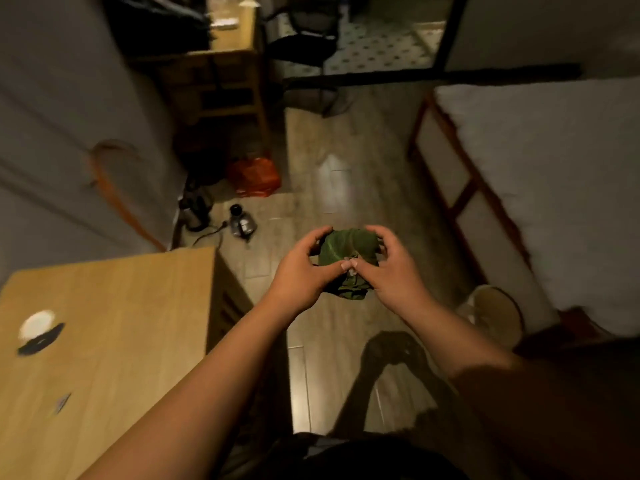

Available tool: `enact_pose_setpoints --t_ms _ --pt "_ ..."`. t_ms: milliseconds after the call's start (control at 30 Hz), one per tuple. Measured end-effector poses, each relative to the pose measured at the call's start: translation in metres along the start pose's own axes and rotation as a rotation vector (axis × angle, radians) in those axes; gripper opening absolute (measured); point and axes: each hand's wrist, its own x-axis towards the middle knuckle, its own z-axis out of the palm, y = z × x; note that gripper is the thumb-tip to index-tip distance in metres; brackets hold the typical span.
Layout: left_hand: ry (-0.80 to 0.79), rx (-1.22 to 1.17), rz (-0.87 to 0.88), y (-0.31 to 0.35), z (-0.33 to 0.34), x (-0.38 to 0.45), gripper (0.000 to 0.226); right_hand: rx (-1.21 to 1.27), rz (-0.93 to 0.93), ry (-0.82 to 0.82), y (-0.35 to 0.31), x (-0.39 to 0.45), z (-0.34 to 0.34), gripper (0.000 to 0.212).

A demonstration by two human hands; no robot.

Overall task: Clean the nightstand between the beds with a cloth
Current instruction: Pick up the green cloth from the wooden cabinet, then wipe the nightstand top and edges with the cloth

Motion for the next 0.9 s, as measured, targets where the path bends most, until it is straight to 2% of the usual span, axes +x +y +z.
enact_pose_setpoints --t_ms 300,500,800,900 --pt "-0.399 0.062 0.114 0.055 0.24 0.007 0.056 -0.007 0.072 0.388 0.049 -0.071 -0.232 0.049" --pt "-0.629 0.146 0.237 0.083 0.39 -0.009 0.058 0.063 0.136 0.6 0.082 -0.139 -0.364 0.052" --pt "-0.927 0.265 0.387 0.105 0.57 -0.044 0.057 -0.044 0.24 0.894 0.125 -0.227 -0.499 0.052" --pt "-1.025 0.305 0.397 0.108 0.619 -0.043 0.056 -0.087 0.271 0.99 0.137 -0.239 -0.529 0.042"
